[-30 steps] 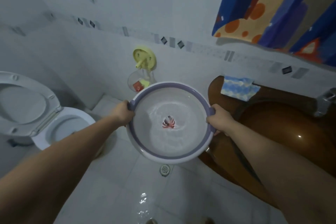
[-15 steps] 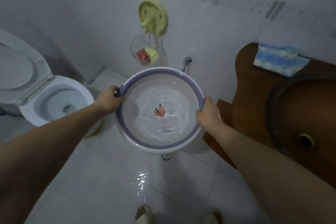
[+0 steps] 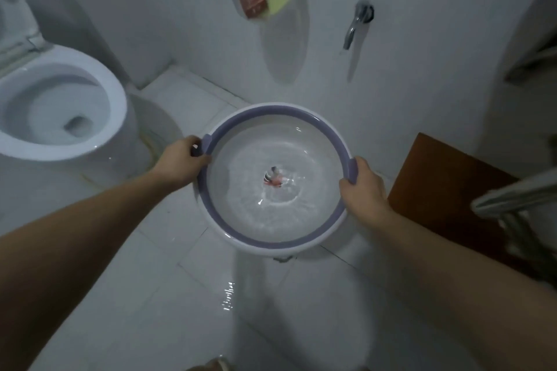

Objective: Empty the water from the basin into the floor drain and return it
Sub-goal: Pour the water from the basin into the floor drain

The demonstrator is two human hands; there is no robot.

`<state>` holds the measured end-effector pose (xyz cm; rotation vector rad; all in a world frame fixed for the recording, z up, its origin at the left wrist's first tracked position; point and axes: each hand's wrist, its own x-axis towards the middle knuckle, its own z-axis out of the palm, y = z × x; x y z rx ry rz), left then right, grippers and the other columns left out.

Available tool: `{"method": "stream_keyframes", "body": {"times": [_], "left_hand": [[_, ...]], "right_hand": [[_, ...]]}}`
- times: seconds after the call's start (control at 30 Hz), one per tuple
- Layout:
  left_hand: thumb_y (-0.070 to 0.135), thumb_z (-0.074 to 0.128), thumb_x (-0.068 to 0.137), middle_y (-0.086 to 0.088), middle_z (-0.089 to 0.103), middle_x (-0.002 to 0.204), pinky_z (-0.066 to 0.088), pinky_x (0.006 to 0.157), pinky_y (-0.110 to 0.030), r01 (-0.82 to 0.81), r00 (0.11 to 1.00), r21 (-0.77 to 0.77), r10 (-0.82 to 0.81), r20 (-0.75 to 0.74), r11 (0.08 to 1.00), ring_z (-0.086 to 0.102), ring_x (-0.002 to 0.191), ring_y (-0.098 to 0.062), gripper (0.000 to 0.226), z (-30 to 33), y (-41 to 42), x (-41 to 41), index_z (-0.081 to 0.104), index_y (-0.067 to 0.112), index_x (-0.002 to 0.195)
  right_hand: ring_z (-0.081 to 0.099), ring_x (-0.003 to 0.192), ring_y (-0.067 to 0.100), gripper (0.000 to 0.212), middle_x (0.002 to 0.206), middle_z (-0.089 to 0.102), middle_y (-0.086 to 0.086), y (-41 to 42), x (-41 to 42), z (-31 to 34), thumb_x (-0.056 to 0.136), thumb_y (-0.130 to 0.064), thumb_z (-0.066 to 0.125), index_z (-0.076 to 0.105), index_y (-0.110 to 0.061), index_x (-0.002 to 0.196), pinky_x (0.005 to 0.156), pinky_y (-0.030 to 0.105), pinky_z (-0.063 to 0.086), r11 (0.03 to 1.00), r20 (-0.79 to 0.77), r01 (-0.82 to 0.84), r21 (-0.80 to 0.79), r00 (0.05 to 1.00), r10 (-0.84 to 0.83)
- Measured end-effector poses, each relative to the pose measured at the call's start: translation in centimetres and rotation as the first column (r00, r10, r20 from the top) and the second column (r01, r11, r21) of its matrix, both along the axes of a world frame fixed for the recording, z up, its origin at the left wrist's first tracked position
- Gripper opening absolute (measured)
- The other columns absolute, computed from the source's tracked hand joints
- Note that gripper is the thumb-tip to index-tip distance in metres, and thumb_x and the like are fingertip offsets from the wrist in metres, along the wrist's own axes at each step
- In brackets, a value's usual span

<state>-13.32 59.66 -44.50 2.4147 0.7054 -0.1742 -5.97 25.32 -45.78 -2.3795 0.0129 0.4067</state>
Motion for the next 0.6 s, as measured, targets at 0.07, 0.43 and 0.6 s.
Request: {"method": "stream_keyframes", "body": {"times": [0.07,0.43,0.6], "left_hand": [[0.030,0.064,0.093,-0.010,0.069,0.107,0.048,0.076,-0.034,0.000,1.000,0.003,0.000,0.009,1.000,0.064,0.092,-0.027,0.034,-3.6,-0.3,-0.2,0.062,0.011,0.121],[0.032,0.065,0.089,-0.004,0.070,0.096,0.059,0.081,-0.046,-0.017,0.997,-0.004,0.018,0.069,1.000,0.068,0.086,-0.025,0.032,-17.2,-0.8,1.1,0.063,0.015,0.117],[0.031,0.064,0.095,-0.004,0.070,0.104,0.060,0.079,-0.041,-0.078,0.986,-0.105,0.092,0.136,0.991,0.068,0.091,-0.023,0.032,-22.4,-2.5,1.0,0.062,0.014,0.123]], "right_hand": [[0.065,0.085,0.022,0.031,0.102,0.061,0.005,-0.1,0.4,-3.6,0.096,-0.015,0.054,0.047,-0.022,0.125,0.066,0.033,0.058,1.000,0.017,-0.014,0.002,1.000,0.014],[0.065,0.084,0.017,0.022,0.100,0.064,0.004,-1.0,2.3,-18.1,0.094,-0.014,0.055,0.055,-0.022,0.115,0.065,0.027,0.056,0.985,0.097,-0.003,0.171,0.995,-0.014],[0.065,0.081,0.013,0.016,0.097,0.065,0.004,-2.2,2.2,-21.9,0.097,-0.013,0.054,0.058,-0.021,0.110,0.062,0.022,0.053,0.965,0.104,0.026,0.260,0.993,-0.055]]}}
